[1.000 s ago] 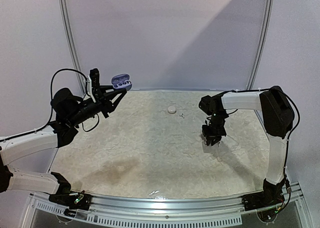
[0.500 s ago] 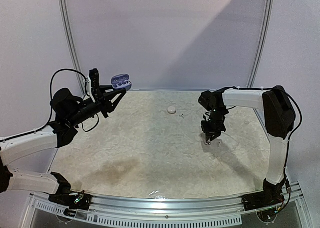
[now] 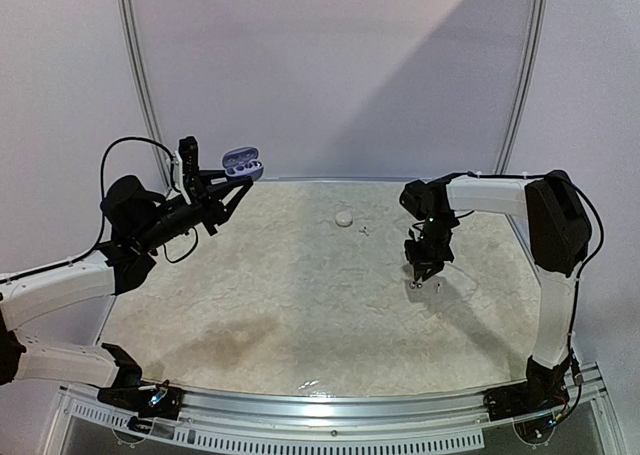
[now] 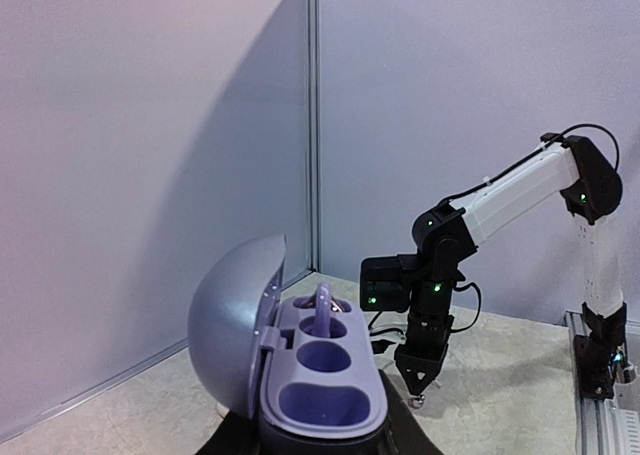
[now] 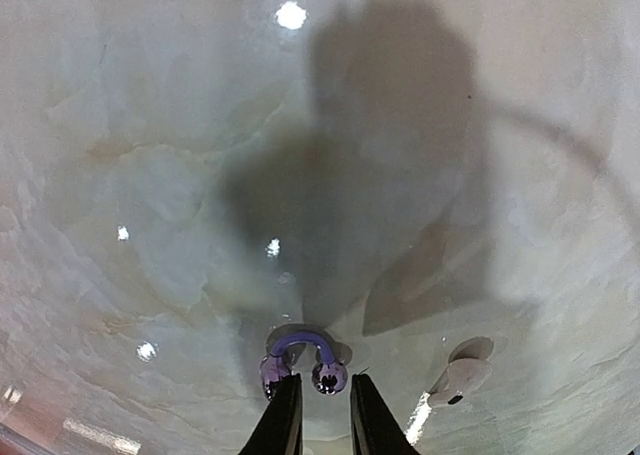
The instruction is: Insert the wireless bluetooth earbuds into the charging case
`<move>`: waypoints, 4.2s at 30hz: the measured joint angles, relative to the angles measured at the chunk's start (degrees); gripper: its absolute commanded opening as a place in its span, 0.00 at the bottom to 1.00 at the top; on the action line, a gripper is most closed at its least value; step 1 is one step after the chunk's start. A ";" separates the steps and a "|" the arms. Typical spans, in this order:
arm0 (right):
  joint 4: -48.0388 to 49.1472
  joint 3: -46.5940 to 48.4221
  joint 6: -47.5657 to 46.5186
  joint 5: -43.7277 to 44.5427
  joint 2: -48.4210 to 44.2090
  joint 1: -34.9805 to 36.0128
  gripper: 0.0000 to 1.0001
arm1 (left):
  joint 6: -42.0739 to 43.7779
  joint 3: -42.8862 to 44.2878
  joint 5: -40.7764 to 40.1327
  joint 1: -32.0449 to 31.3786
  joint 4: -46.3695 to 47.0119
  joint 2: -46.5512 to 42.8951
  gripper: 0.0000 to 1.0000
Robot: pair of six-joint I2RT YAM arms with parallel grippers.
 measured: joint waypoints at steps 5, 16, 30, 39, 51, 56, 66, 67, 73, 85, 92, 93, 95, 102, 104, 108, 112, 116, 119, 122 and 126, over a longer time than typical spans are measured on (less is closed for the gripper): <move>0.07 -0.33 0.44 -0.07 0.00 0.00 0.18 | 0.00 0.00 0.00 0.00 0.02 0.00 0.00; 0.74 -1.22 1.05 -1.60 0.72 0.00 0.18 | 0.02 0.00 0.00 0.00 -0.04 0.00 0.00; 1.20 -2.95 2.99 -2.86 1.03 0.61 0.10 | 0.00 0.00 0.00 0.02 -0.07 0.00 0.00; 1.29 -2.93 3.63 -2.25 0.96 0.68 0.02 | 0.17 0.00 0.00 0.02 -0.13 0.00 0.00; -0.70 10.03 2.91 9.94 -9.07 5.77 0.00 | 0.20 0.02 -0.04 0.02 -0.07 0.33 0.00; 0.07 23.85 1.01 18.56 -14.34 13.33 0.00 | 0.20 0.26 -0.96 0.00 0.00 1.03 0.00; 19.47 33.88 -11.69 33.44 -19.26 34.62 0.00 | 2.21 0.92 -3.02 -1.97 0.79 1.99 0.00; 21.53 33.92 -13.62 34.40 -18.91 36.11 0.00 | 2.29 1.01 -3.02 -2.23 0.79 1.99 0.00; 33.55 36.59 -28.33 37.88 -12.98 43.41 0.00 | 2.58 2.29 -1.07 -3.54 -0.09 2.01 0.00; 36.68 38.12 -41.22 38.56 -5.75 45.18 0.00 | 4.61 5.46 3.76 -4.61 -6.64 1.95 0.00; 36.09 37.22 -41.48 38.51 -5.49 45.18 0.00 | 5.16 5.49 4.02 -4.66 -7.43 1.90 0.00; 35.98 36.87 -41.40 38.56 -5.42 45.16 0.00 | 5.16 5.49 3.89 -4.66 -7.43 1.90 0.00; 35.93 36.57 -41.13 38.56 -5.01 45.07 0.00 | 5.16 5.49 3.61 -4.66 -7.43 1.88 0.00; 35.95 36.30 -39.93 38.58 -3.72 44.46 0.00 | 5.14 5.49 3.43 -4.66 -7.34 1.60 0.00; 35.91 36.30 -39.95 38.60 -3.63 44.35 0.00 | 5.14 5.49 3.34 -4.66 -7.26 1.57 0.00; 35.74 36.30 -39.93 38.60 -3.26 44.35 0.00 | 5.11 5.49 3.23 -4.66 -6.75 1.57 0.00; 35.78 36.30 -39.89 38.60 -2.21 44.33 0.00 | 5.09 5.46 3.13 -4.66 -6.80 1.55 0.00; 35.58 36.30 -39.52 38.69 -2.01 44.11 0.00 | 5.07 5.35 2.95 -4.66 -7.39 1.55 0.00; 35.50 36.30 -38.99 38.86 -2.01 43.98 0.00 | 5.09 5.31 2.86 -4.66 -7.41 1.55 0.00; 35.17 36.30 -38.53 38.97 -2.01 43.98 0.00 | 5.07 5.09 2.80 -4.66 -7.39 1.55 0.00; 35.19 36.30 -38.32 39.23 -2.01 43.82 0.00 | 5.07 4.92 2.60 -4.68 -7.23 1.51 0.00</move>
